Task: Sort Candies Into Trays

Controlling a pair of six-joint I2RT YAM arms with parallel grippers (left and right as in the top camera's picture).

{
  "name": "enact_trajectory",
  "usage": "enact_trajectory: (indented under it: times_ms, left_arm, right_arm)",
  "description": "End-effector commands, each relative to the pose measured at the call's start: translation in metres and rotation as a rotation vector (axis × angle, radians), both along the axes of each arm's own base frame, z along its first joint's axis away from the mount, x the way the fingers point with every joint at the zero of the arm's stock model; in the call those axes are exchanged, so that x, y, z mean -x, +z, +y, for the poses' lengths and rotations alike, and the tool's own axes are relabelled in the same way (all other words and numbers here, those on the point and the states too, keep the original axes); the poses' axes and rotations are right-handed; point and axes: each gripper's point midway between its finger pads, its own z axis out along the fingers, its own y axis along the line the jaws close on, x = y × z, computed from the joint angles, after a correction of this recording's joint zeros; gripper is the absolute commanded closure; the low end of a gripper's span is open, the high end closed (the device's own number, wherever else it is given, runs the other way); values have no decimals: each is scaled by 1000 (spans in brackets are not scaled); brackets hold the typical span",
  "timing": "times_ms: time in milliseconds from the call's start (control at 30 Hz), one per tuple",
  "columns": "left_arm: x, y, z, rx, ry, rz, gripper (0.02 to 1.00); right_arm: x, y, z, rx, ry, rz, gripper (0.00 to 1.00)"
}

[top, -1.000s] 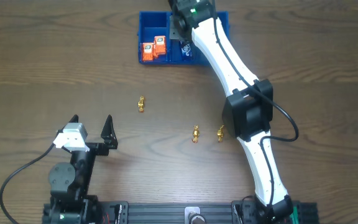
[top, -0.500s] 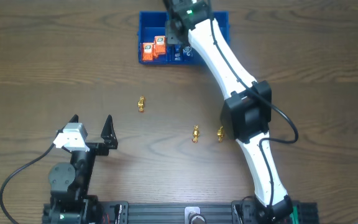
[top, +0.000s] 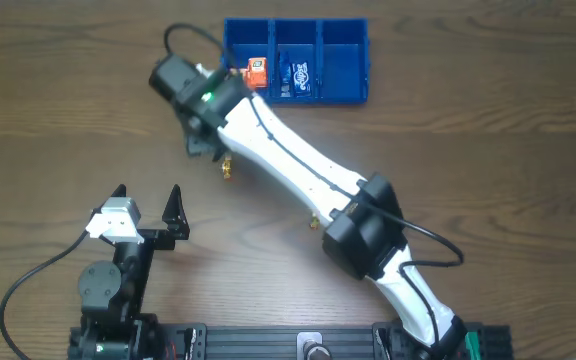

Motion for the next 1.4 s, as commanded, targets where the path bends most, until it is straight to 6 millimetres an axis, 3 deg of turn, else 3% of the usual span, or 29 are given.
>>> enact_trajectory:
  times_ms: [33,100,267,433,800,1200,1333,1400]
  left_arm:
    - [1,-17,-2,-15,-14,47,20]
    - [1,-17,-2,-15,-14,47,20]
    - [1,-17,-2,-15,-14,47,23]
    - [1,-17,-2,-15,-14,47,20]
    - [1,-17,-2,-15,-14,47,20]
    - [1,-17,-2,-15,-14,47,20]
    - [1,-17,-2,-15,-14,47,23]
    - [1,-17,-2,-15,-14,47,20]
  right_arm:
    - [15,-71,-3,43,-73,129,308]
    - [19,-88,-6,64,-98,153,318]
    - [15,-106,-5,70,-102,157,340]
    - [8,-106,1,42,-104,136,364]
    - [1,-116,-9,71,-123,124,428]
    - [4,-122,-6,67,-118,143,812]
    - [3,-119,-5,62,-115,139,849]
    - [-1,-105,-6,52,-107,114,855]
